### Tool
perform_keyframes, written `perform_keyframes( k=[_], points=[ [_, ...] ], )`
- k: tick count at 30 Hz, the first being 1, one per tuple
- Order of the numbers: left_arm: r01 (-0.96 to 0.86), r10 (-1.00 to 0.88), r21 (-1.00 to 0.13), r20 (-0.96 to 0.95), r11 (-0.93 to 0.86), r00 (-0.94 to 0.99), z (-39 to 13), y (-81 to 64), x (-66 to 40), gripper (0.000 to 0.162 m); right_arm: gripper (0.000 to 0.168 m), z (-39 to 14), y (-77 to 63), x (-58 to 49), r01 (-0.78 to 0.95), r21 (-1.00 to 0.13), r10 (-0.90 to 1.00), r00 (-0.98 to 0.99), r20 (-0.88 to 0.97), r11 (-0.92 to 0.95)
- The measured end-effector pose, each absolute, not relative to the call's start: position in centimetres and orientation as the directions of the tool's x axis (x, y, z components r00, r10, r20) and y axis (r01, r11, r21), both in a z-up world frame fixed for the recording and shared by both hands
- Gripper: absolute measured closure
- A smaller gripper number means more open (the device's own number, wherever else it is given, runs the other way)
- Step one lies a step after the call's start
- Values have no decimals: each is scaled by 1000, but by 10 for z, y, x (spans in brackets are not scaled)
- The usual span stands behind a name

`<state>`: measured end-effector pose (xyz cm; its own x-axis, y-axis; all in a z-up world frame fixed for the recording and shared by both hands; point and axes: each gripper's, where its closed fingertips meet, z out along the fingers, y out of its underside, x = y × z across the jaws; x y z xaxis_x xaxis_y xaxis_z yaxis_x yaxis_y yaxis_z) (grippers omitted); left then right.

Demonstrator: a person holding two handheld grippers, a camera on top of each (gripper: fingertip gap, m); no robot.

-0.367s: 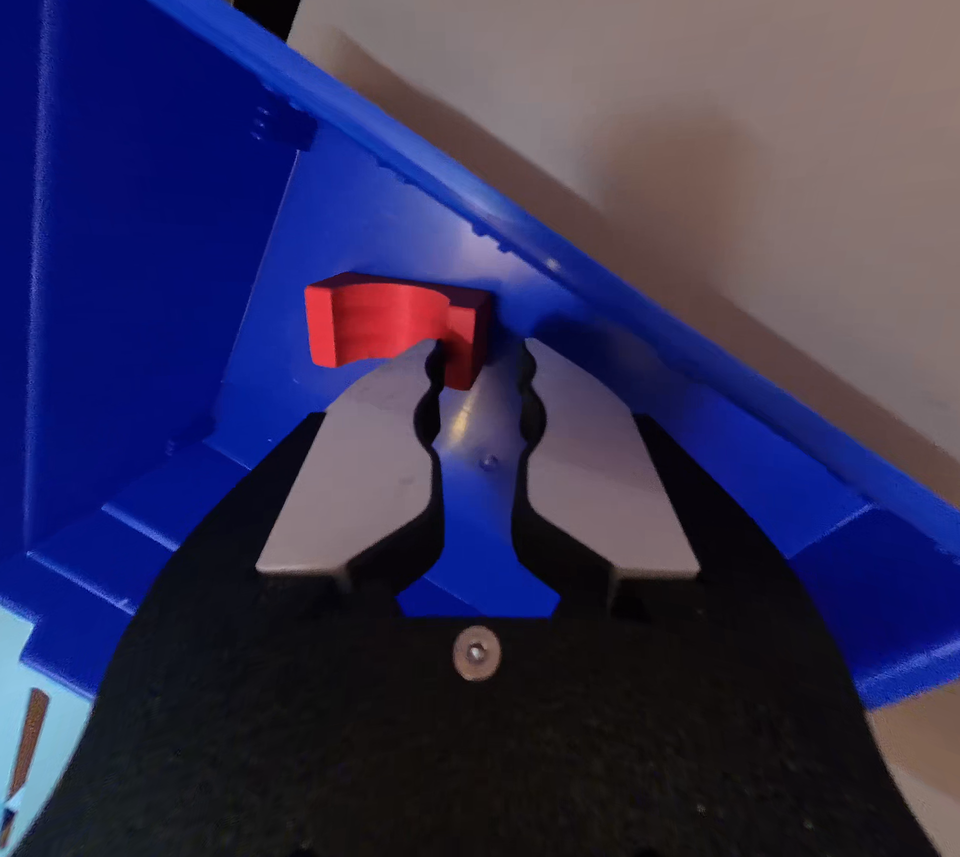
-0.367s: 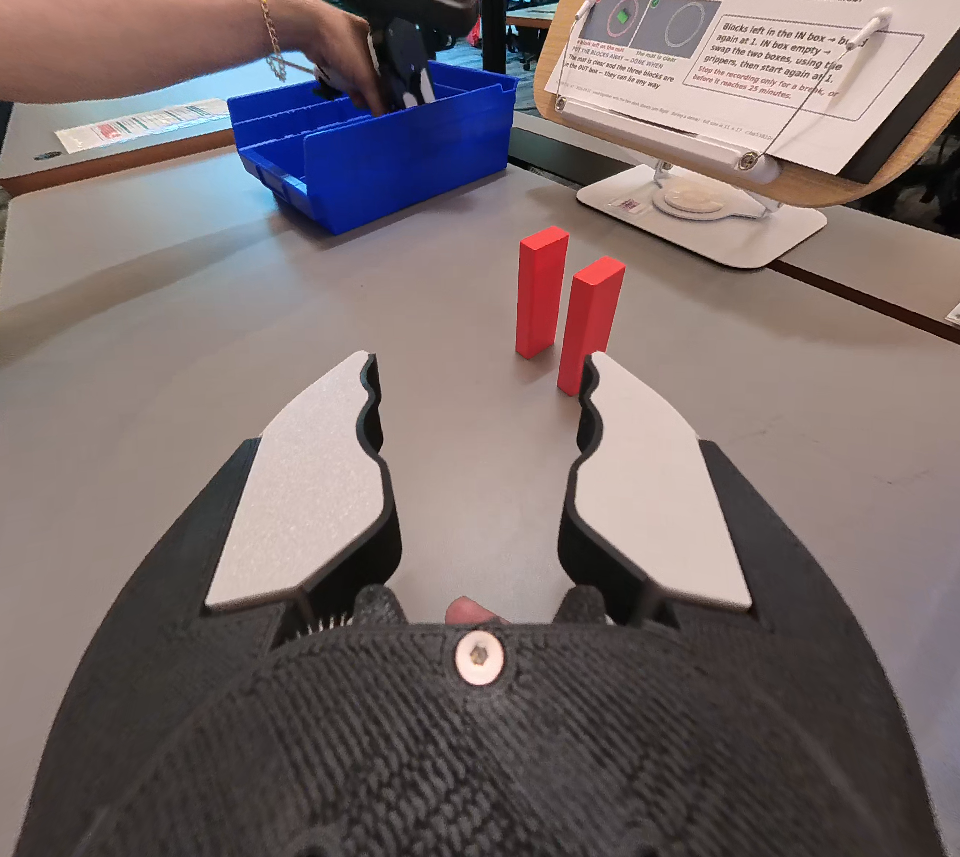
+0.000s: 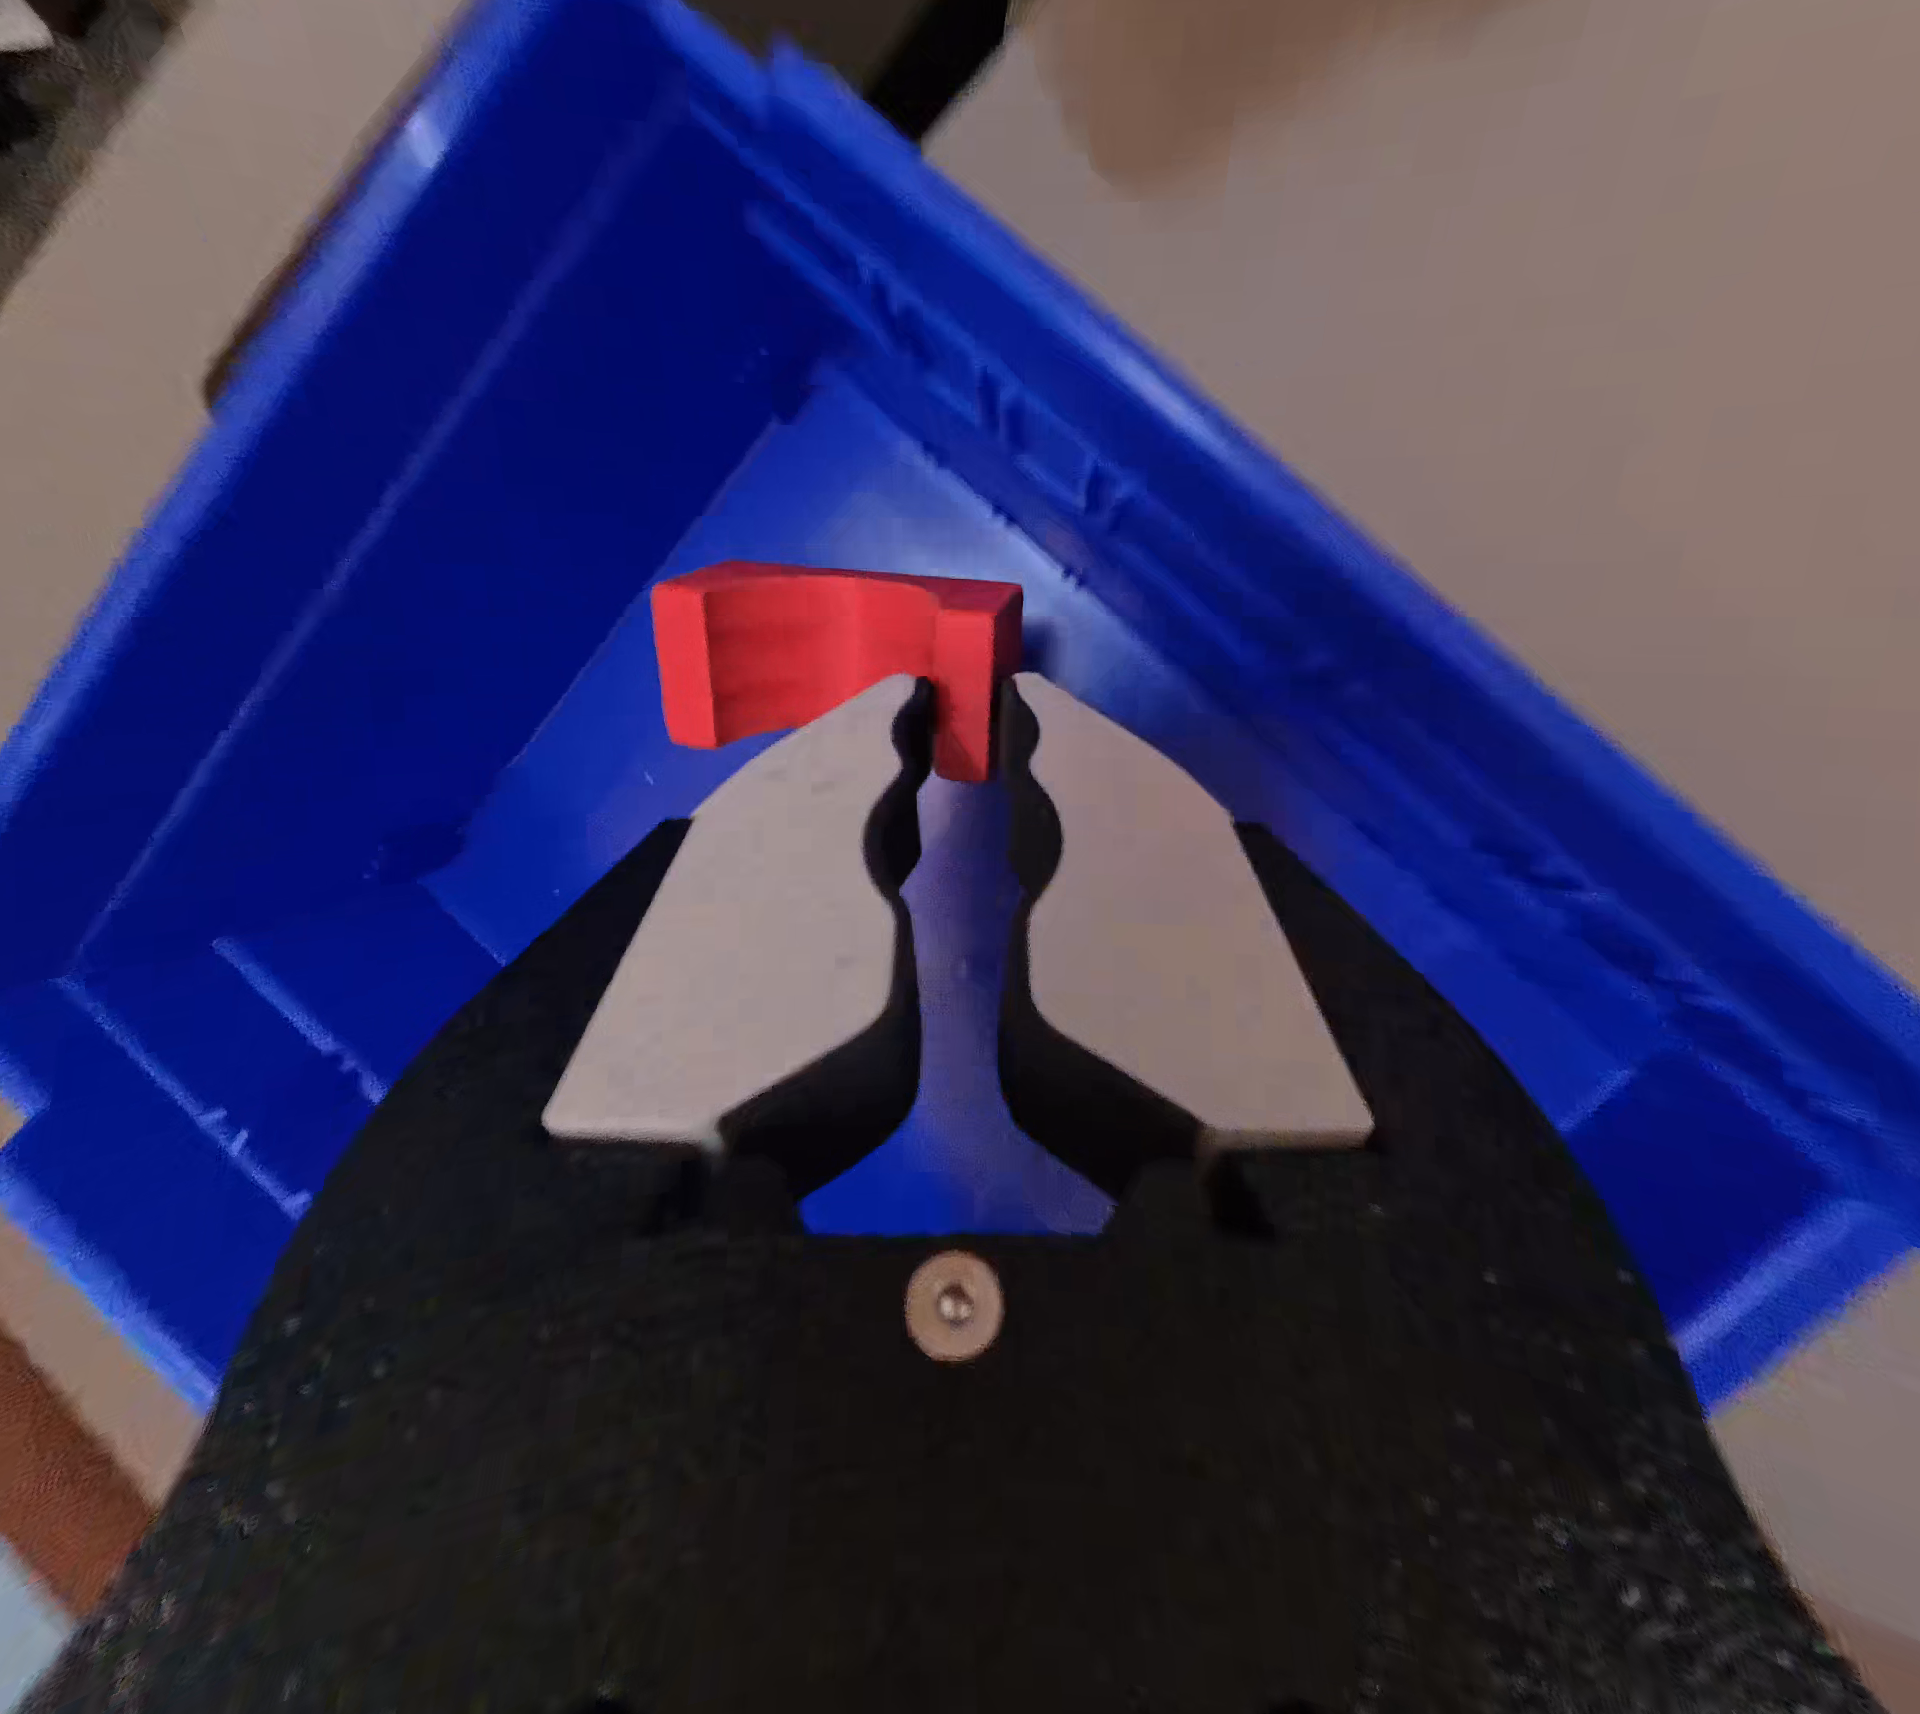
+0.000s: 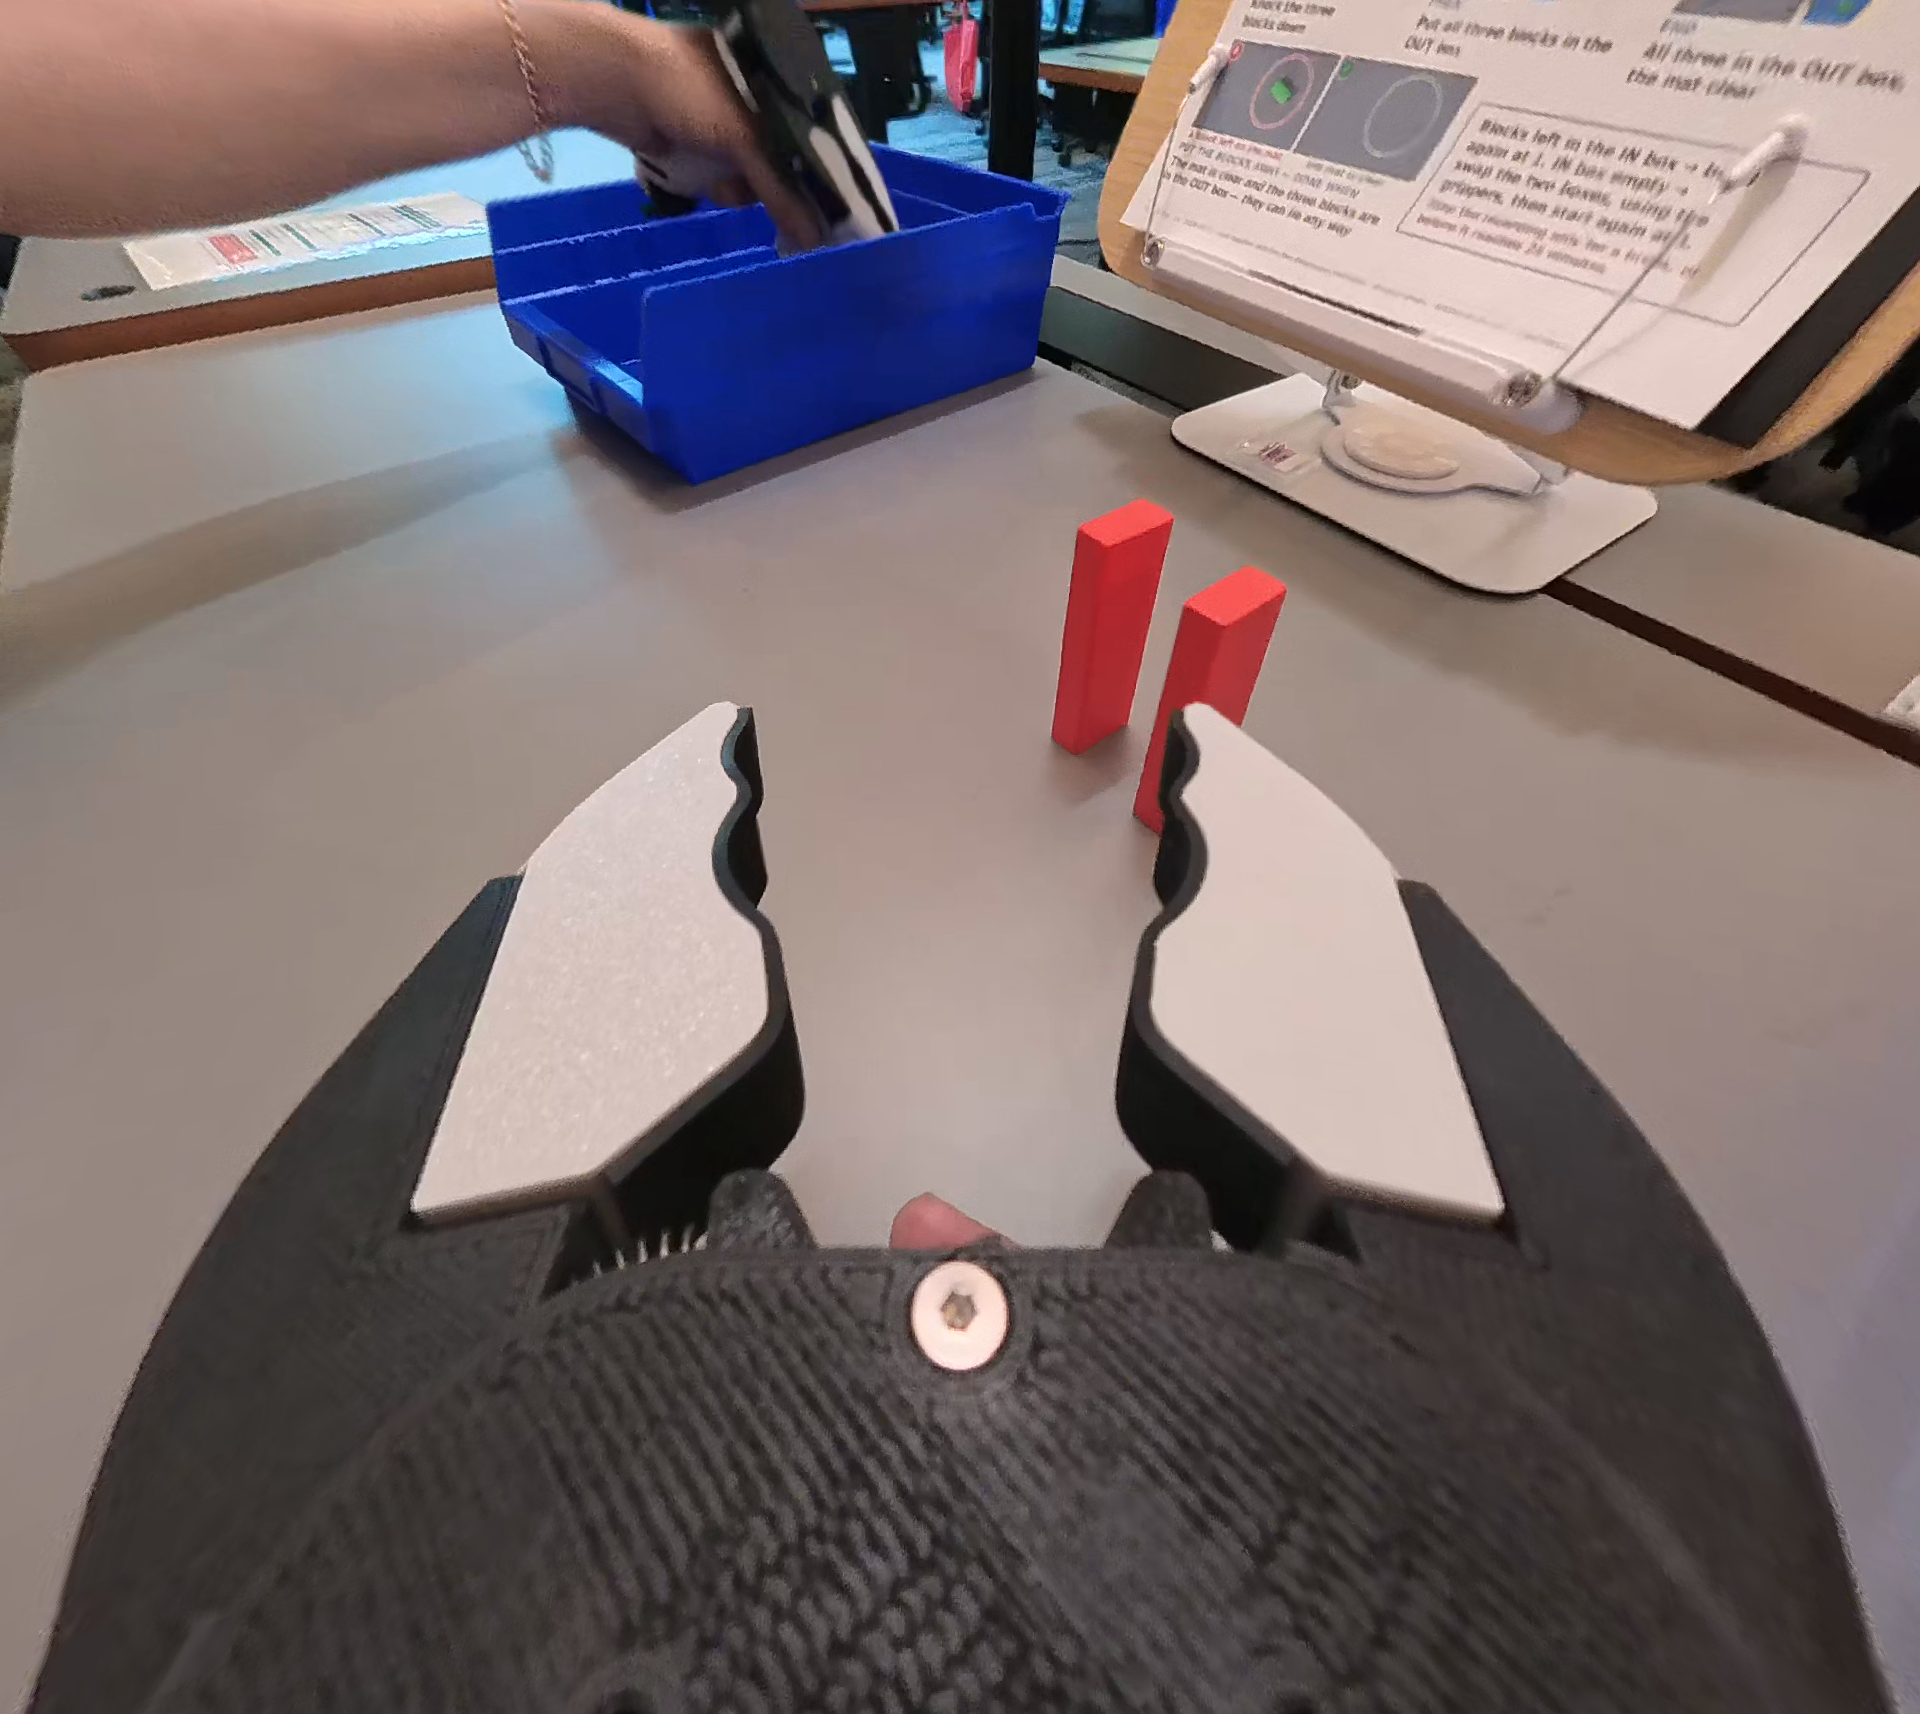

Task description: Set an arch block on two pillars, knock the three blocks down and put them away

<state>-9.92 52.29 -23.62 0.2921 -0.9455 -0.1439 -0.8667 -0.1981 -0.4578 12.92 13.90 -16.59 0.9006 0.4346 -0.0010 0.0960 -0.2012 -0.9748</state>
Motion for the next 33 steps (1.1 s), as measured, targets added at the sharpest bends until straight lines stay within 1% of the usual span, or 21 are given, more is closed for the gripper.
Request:
perform_keyframes(
  k=[1, 3, 6, 8, 10, 13, 15, 17, 20, 22, 26, 30, 31, 33],
  points=[
    [-821, -942, -528, -107, -218, 319, -218, 521, -96, 150, 94, -163, 140, 128, 121, -975, 428, 903, 30, -186],
    [-710, -940, -661, -17, -244, 340, -175, 509, -89, 150, 94, -155, 144, 126, 176, -973, 417, 904, 99, -151],
    [-498, -954, -827, 140, -260, 266, -104, 469, -74, 150, 93, -130, 155, 118, 276, -960, 388, 890, 240, -39],
    [-365, -965, -894, 226, -261, 137, -62, 428, -63, 150, 93, -108, 165, 108, 345, -937, 373, 863, 340, 56],
    [-278, -958, -921, 287, -273, -9, -33, 383, -53, 150, 93, -87, 175, 95, 425, -891, 351, 819, 454, 159],
    [-210, -901, -925, 363, -317, -238, -12, 315, -40, 150, 94, -60, 193, 82, 570, -772, 244, 735, 632, 283],
    [-186, -821, -906, 423, -380, -383, -6, 277, -33, 150, 93, -46, 203, 77, 657, -671, 161, 663, 731, 343],
    [-193, -711, -872, 481, -451, -513, -2, 244, -28, 150, 94, -40, 208, 67, 714, -580, 120, 586, 802, 391],
    [-231, -571, -827, 529, -512, -628, -4, 209, -22, 150, 94, -36, 206, 52, 752, -485, 89, 502, 860, 446],
    [-248, -501, -809, 538, -533, -678, -5, 192, -17, 150, 96, -35, 202, 45, 758, -457, 83, 477, 875, 466],
    [-274, -436, -792, 547, -545, -714, -12, 173, -8, 150, 104, -39, 194, 39, 761, -430, 85, 449, 890, 486],
    [-298, -394, -774, 564, -559, -726, -16, 167, 0, 150, 124, -44, 189, 39, 780, -395, 86, 407, 909, 486],
    [-301, -384, -769, 567, -564, -728, -17, 167, 1, 150, 133, -42, 188, 42, 785, -388, 65, 409, 910, 484],
    [-306, -369, -754, 579, -581, -727, -18, 168, 3, 150, 135, -44, 187, 44, 783, -398, 87, 408, 909, 479]
  ],
)
